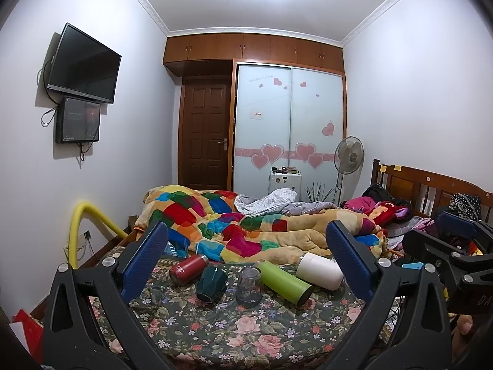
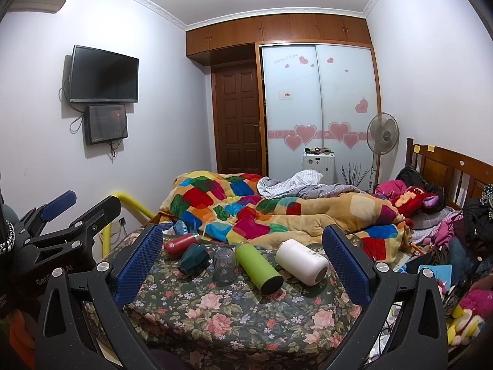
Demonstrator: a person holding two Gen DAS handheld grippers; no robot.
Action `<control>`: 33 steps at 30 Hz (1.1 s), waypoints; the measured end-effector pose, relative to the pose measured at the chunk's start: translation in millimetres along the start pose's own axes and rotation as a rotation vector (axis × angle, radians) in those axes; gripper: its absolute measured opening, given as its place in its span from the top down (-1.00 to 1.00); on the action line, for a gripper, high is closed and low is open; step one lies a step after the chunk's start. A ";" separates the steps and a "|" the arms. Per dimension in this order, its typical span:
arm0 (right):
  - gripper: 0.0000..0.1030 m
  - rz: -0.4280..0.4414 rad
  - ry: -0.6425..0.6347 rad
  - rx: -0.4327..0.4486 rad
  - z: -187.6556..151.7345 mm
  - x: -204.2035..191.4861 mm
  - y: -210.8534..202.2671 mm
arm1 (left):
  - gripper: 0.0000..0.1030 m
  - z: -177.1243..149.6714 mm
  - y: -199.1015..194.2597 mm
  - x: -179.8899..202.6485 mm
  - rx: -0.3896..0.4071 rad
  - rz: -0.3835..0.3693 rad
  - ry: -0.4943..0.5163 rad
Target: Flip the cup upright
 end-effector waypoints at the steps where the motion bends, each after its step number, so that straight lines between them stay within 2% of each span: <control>1: -1.00 0.001 0.001 0.000 0.0 -0.1 0.1 | -1.00 -0.1 -0.1 0.0 0.000 -0.001 0.000; 16: -1.00 -0.001 0.001 -0.004 -1.2 -0.2 2.1 | -1.00 -2.3 -0.8 -0.4 -0.002 0.000 0.001; 22: -1.00 -0.005 0.009 -0.023 -8.4 8.5 11.3 | -1.00 -9.5 12.5 -4.0 -0.023 0.007 -0.002; 28: -1.00 -0.017 0.011 -0.066 -16.4 16.5 30.4 | -1.00 -30.0 45.9 -18.0 -0.098 0.017 -0.028; 33: -1.00 -0.032 0.020 -0.118 -27.4 27.8 52.6 | -1.00 -70.5 100.3 -40.7 -0.237 0.068 -0.023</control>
Point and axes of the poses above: each gripper's, at about its wrist camera, not at the fingertips, and y roughly the way its jaws point, x to its right, z to its top, the point moved 9 cm from there along y, roughly the way its jaws point
